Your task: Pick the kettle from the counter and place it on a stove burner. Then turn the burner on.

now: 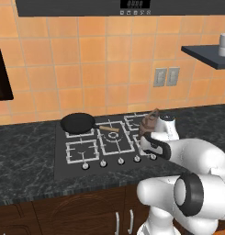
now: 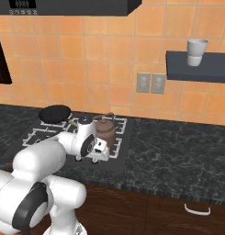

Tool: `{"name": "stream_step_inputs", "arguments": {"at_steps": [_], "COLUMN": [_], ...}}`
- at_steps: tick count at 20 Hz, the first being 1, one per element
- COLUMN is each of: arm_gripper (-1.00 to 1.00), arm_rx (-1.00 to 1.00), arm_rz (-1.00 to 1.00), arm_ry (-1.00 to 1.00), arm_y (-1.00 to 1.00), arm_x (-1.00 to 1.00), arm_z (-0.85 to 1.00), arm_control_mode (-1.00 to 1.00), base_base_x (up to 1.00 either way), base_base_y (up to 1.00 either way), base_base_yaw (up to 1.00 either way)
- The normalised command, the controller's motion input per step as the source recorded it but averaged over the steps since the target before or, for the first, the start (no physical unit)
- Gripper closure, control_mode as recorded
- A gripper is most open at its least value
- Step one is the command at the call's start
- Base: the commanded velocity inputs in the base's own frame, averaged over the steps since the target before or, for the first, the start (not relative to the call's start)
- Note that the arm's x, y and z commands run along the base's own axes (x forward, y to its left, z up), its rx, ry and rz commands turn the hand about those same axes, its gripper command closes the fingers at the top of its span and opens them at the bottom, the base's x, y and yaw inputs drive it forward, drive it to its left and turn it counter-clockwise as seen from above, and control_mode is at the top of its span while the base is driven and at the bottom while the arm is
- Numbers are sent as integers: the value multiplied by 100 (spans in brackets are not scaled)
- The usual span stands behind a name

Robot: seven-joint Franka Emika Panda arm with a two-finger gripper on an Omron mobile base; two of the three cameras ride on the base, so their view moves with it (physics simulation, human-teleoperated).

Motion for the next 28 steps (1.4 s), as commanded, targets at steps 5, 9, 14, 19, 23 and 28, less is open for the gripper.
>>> {"name": "stream_step_inputs", "arguments": {"at_steps": [5,9,14,19,23,28], "arm_gripper": [-100,-100,-100,-100,-100,100], "arm_rx": [0,0,0,-1,0,0], "arm_rz": [0,0,0,0,0,0], "arm_ry": [-7,-6,-1,0,-5,-1], "arm_y": [-2,0,0,0,0,0], "arm_x": [14,22,3,13,14,0], "arm_z": [-16,-14,-13,-26,-12,0], "arm_control_mode": [-100,-100,-100,-100,-100,-100], "base_base_x": [0,0,0,0,0,0], "base_base_y": [0,0,0,0,0,0], "base_base_yaw": [0,0,0,0,0,0]}}
